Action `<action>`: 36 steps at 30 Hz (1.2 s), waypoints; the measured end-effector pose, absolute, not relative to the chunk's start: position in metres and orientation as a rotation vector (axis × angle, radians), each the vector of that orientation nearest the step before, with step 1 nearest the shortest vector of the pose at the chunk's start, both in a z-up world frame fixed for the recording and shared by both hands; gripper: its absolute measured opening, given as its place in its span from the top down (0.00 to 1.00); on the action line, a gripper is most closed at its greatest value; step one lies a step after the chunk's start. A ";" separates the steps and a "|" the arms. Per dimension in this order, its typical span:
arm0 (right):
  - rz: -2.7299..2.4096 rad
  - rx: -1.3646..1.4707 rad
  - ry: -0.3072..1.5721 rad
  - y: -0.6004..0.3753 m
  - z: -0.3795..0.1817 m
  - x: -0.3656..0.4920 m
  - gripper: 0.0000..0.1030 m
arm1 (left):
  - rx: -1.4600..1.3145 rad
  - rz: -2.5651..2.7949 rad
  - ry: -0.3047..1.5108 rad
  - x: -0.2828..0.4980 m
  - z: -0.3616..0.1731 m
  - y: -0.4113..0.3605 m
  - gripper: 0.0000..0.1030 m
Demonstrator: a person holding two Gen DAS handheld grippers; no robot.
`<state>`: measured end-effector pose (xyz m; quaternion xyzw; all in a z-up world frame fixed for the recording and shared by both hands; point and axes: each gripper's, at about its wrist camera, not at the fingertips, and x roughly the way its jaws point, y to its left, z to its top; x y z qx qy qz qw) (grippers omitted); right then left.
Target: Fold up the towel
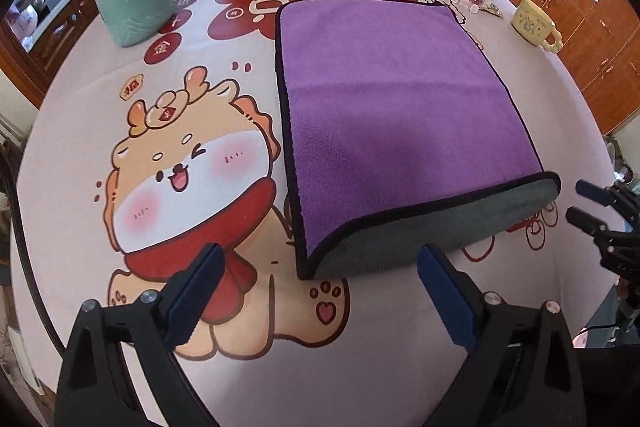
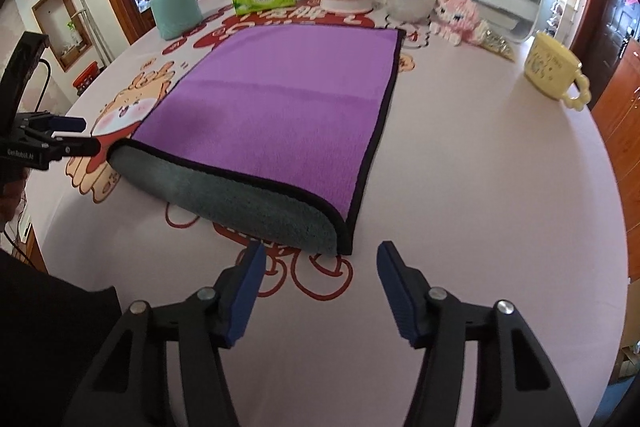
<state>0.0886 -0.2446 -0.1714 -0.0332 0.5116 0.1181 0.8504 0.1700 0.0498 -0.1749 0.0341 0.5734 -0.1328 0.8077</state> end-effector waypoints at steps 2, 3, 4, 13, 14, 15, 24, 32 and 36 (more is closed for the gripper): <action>0.257 -0.065 1.090 -0.245 -0.178 0.092 0.48 | 0.059 -0.289 1.238 0.174 -0.180 0.051 0.10; 0.261 -0.062 1.096 -0.246 -0.180 0.093 0.49 | 0.057 -0.292 1.243 0.176 -0.182 0.051 0.13; 0.262 -0.060 1.099 -0.246 -0.181 0.094 0.49 | 0.054 -0.294 1.248 0.178 -0.184 0.051 0.15; 0.282 -0.036 1.129 -0.250 -0.193 0.108 0.60 | -0.010 -0.315 1.297 0.187 -0.198 0.055 0.36; 0.286 -0.035 1.132 -0.250 -0.193 0.108 0.60 | -0.014 -0.315 1.300 0.187 -0.199 0.055 0.39; 0.289 -0.036 1.133 -0.250 -0.194 0.109 0.61 | -0.017 -0.319 1.301 0.188 -0.199 0.055 0.42; 0.304 -0.040 1.144 -0.249 -0.197 0.113 0.68 | -0.038 -0.359 1.327 0.187 -0.204 0.049 0.67; 0.306 -0.052 1.148 -0.249 -0.198 0.114 0.71 | -0.032 -0.347 1.333 0.188 -0.208 0.049 0.78; 0.305 -0.063 1.149 -0.248 -0.199 0.114 0.76 | -0.029 -0.335 1.340 0.190 -0.211 0.050 0.89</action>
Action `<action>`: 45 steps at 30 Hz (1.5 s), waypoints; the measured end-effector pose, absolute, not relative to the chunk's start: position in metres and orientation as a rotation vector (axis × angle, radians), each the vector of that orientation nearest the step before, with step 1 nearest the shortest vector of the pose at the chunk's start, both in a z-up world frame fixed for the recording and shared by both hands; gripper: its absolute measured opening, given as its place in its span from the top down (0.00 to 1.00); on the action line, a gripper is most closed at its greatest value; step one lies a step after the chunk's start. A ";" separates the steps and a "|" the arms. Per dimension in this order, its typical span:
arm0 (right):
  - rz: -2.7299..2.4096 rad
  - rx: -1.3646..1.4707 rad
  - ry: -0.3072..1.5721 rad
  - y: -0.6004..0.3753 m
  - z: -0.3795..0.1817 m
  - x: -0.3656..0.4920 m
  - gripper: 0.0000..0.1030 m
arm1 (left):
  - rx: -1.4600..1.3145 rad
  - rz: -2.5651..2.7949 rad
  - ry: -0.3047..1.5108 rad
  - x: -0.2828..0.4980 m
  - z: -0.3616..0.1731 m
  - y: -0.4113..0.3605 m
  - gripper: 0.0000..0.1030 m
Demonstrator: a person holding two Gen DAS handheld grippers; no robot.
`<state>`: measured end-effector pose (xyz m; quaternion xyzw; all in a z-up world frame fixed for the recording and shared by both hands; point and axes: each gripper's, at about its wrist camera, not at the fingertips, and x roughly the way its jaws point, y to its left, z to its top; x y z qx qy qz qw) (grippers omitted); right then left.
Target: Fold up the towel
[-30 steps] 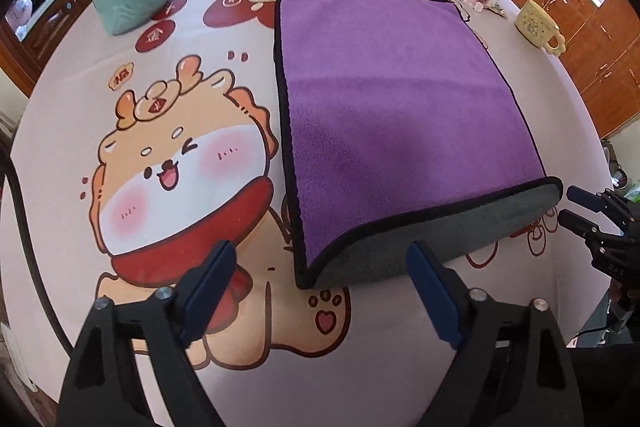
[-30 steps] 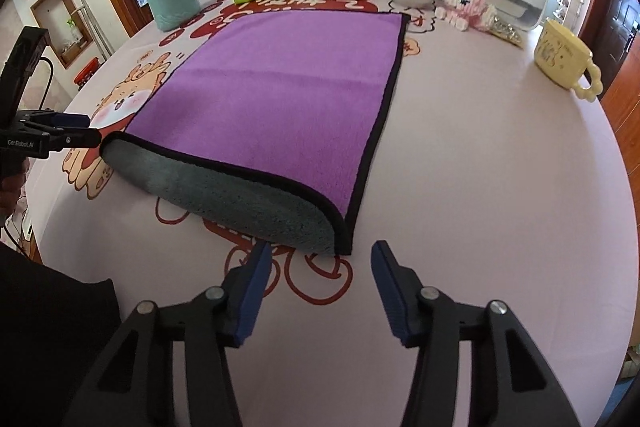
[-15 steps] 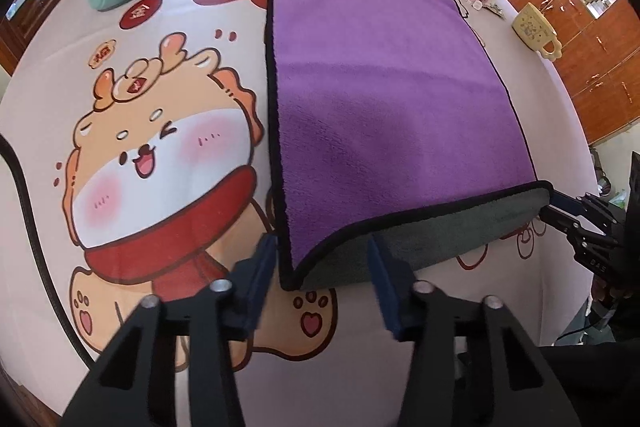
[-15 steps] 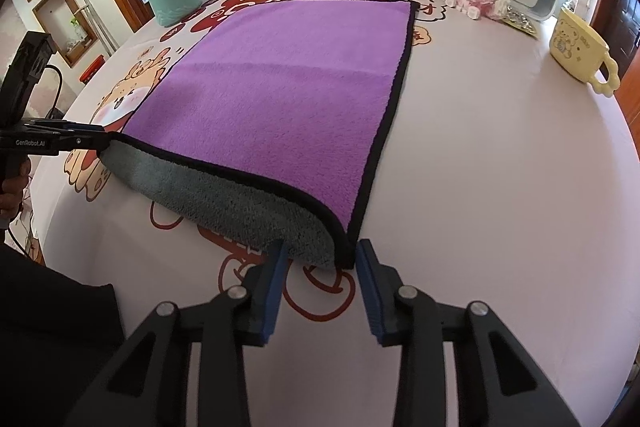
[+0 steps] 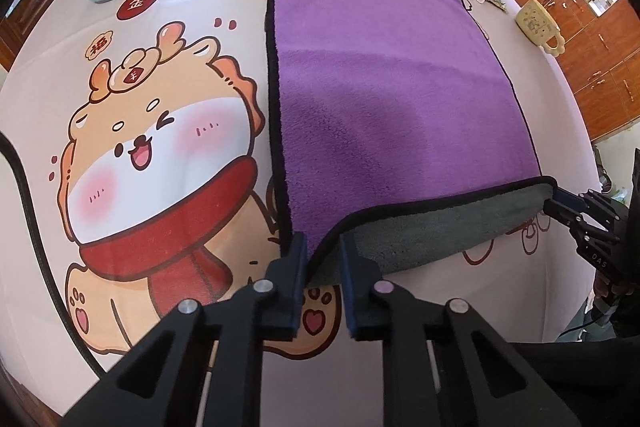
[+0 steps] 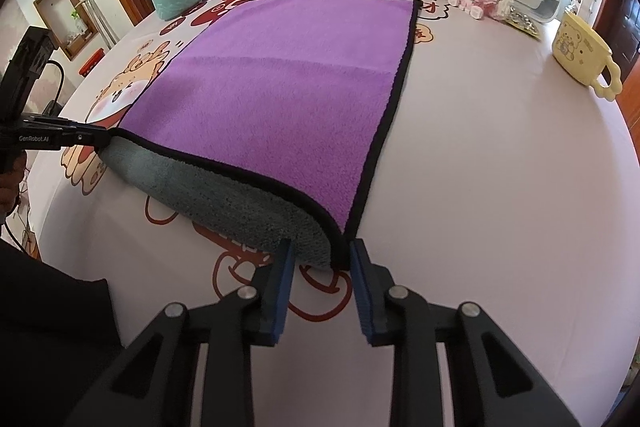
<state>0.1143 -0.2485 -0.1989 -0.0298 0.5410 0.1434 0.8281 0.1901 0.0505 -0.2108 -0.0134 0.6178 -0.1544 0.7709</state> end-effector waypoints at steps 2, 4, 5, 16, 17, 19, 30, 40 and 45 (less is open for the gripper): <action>0.300 -0.073 1.147 -0.248 -0.199 0.114 0.78 | -0.038 -0.330 1.338 0.191 -0.211 0.052 0.91; 0.297 -0.076 1.147 -0.248 -0.199 0.114 0.82 | -0.039 -0.328 1.339 0.190 -0.212 0.053 0.93; 0.295 -0.078 1.145 -0.248 -0.199 0.114 0.83 | -0.040 -0.330 1.341 0.190 -0.213 0.053 0.94; 0.280 -0.092 1.133 -0.249 -0.197 0.114 0.94 | -0.042 -0.332 1.334 0.187 -0.212 0.056 0.96; 0.278 -0.089 1.131 -0.249 -0.196 0.114 0.94 | -0.042 -0.330 1.331 0.186 -0.212 0.057 0.96; 0.276 -0.091 1.128 -0.249 -0.196 0.114 0.94 | -0.047 -0.329 1.331 0.186 -0.211 0.057 0.96; 0.266 -0.092 1.100 -0.253 -0.180 0.120 0.94 | -0.067 -0.345 1.284 0.189 -0.189 0.061 0.97; 0.260 -0.133 1.010 -0.251 -0.144 0.144 0.94 | -0.056 -0.357 1.172 0.211 -0.146 0.062 0.97; 0.248 -0.154 0.959 -0.250 -0.128 0.160 0.94 | -0.027 -0.363 1.112 0.231 -0.126 0.062 0.97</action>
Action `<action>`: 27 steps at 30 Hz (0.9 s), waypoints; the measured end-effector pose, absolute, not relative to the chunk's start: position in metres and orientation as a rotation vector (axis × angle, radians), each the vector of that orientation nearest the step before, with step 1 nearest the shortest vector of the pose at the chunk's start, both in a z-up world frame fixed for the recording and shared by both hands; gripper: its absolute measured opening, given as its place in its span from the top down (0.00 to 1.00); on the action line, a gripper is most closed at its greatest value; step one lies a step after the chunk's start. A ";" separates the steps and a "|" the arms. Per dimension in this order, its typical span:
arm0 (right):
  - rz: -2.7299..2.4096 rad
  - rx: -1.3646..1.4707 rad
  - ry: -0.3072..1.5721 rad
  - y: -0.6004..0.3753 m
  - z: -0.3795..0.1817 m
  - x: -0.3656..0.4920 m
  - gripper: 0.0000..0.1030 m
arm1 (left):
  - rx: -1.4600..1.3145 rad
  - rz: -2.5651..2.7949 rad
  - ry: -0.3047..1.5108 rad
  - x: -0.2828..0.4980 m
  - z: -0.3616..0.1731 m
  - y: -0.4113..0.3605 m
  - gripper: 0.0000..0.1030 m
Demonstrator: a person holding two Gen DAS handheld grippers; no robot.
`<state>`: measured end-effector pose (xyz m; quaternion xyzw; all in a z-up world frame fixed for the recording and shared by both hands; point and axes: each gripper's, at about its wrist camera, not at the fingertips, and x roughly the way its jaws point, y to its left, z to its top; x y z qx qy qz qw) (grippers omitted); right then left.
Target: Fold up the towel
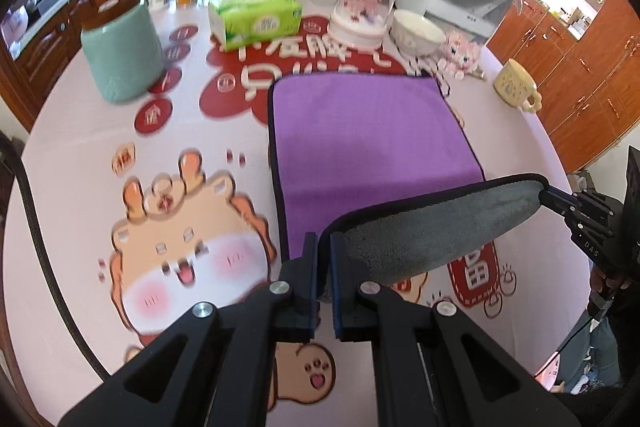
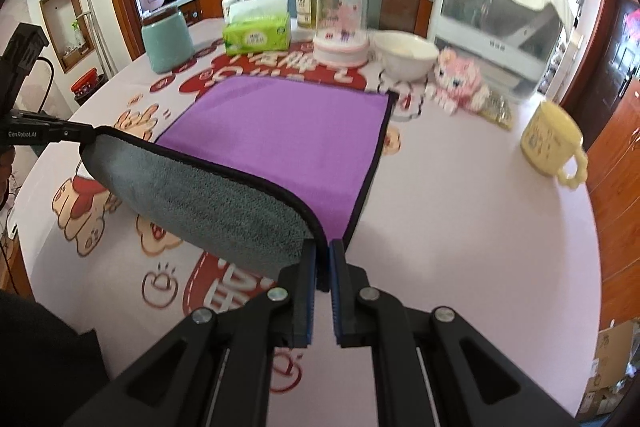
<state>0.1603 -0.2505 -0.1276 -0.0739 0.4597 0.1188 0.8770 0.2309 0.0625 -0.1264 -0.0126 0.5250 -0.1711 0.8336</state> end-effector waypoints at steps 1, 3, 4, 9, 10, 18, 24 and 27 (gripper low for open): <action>0.244 -0.155 0.950 -0.250 -0.125 0.163 0.94 | -0.019 -0.364 1.098 0.236 -0.122 0.061 0.97; 0.231 -0.157 0.928 -0.250 -0.118 0.171 0.94 | -0.002 -0.368 1.070 0.246 -0.115 0.060 0.97; 0.225 -0.158 0.919 -0.250 -0.116 0.175 0.94 | 0.002 -0.373 1.056 0.252 -0.110 0.059 0.97; 0.192 -0.149 0.877 -0.250 -0.105 0.194 0.94 | 0.040 -0.386 1.002 0.279 -0.096 0.054 0.97; 0.184 -0.148 0.870 -0.250 -0.103 0.199 0.94 | 0.043 -0.386 0.996 0.284 -0.094 0.054 0.97; 0.140 -0.147 0.822 -0.251 -0.096 0.240 0.94 | 0.062 -0.379 0.945 0.331 -0.091 0.047 0.97; 0.132 -0.155 0.801 -0.252 -0.099 0.275 0.94 | 0.046 -0.350 0.954 0.361 -0.109 0.048 0.97; 0.130 -0.155 0.798 -0.251 -0.105 0.290 0.94 | 0.023 -0.335 0.969 0.374 -0.121 0.050 0.97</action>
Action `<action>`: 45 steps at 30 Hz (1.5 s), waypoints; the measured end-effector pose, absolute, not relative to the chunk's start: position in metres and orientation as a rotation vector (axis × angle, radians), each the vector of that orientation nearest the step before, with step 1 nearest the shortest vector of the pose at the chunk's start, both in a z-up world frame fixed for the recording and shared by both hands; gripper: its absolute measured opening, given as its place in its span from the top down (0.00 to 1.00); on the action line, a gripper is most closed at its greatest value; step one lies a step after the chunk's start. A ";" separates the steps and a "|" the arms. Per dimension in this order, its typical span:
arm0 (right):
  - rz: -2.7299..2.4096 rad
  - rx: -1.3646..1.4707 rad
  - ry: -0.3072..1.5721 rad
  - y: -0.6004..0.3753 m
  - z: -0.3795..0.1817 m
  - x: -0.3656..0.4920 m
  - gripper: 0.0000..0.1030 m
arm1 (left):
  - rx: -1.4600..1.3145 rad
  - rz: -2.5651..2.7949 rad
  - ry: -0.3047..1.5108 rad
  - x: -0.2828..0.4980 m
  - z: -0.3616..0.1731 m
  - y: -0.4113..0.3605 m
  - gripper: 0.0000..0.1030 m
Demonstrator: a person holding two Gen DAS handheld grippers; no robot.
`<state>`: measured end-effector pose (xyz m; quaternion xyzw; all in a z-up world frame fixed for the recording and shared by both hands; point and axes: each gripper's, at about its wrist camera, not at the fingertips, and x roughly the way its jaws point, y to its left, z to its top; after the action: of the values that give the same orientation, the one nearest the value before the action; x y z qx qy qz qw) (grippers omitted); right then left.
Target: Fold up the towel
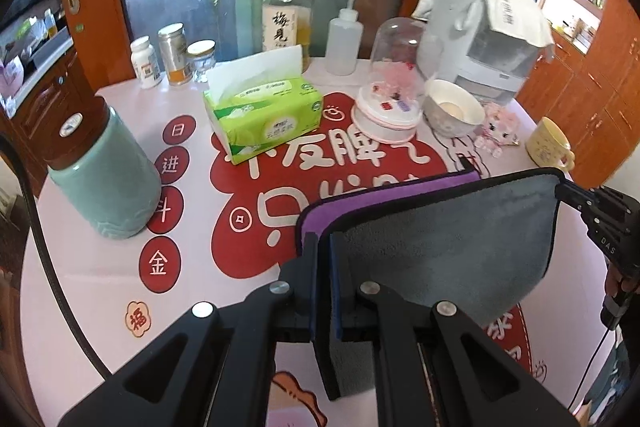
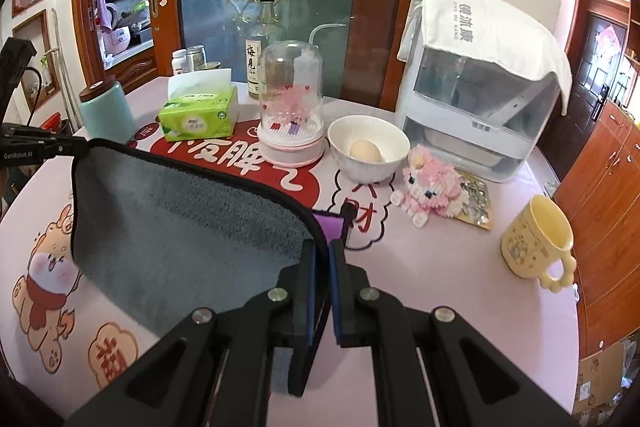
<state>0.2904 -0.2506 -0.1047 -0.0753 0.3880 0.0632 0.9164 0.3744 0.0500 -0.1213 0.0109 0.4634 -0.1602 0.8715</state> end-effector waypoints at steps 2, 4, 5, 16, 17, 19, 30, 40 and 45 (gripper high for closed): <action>0.129 -0.148 0.797 -0.251 -0.109 0.299 0.94 | 0.010 -0.328 0.974 0.382 -0.129 0.051 0.97; 0.126 -0.143 0.795 -0.251 -0.115 0.306 0.94 | -0.007 -0.325 0.979 0.389 -0.136 0.051 0.97; 0.124 -0.137 0.795 -0.250 -0.119 0.311 0.94 | -0.015 -0.322 0.984 0.392 -0.140 0.051 0.97; 0.102 -0.084 0.830 -0.256 -0.161 0.340 0.93 | -0.065 -0.310 1.024 0.419 -0.184 0.045 0.96; 0.095 -0.081 0.834 -0.256 -0.165 0.341 0.93 | -0.067 -0.303 1.026 0.420 -0.187 0.045 0.96; 0.092 -0.075 0.840 -0.256 -0.170 0.344 0.91 | -0.075 -0.295 1.040 0.422 -0.193 0.046 0.93; 0.087 -0.015 0.857 -0.262 -0.173 0.348 0.49 | -0.142 -0.217 1.056 0.418 -0.192 0.067 0.52; 0.067 0.011 0.879 -0.264 -0.160 0.322 0.45 | -0.153 -0.130 1.019 0.381 -0.157 0.079 0.37; 0.025 0.033 0.889 -0.264 -0.146 0.294 0.38 | -0.167 -0.119 1.005 0.346 -0.136 0.083 0.35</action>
<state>0.2935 -0.2642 -0.1460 0.0160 0.4298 0.0120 0.9027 0.3460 0.0833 -0.1362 -0.0801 0.4808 -0.0567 0.8713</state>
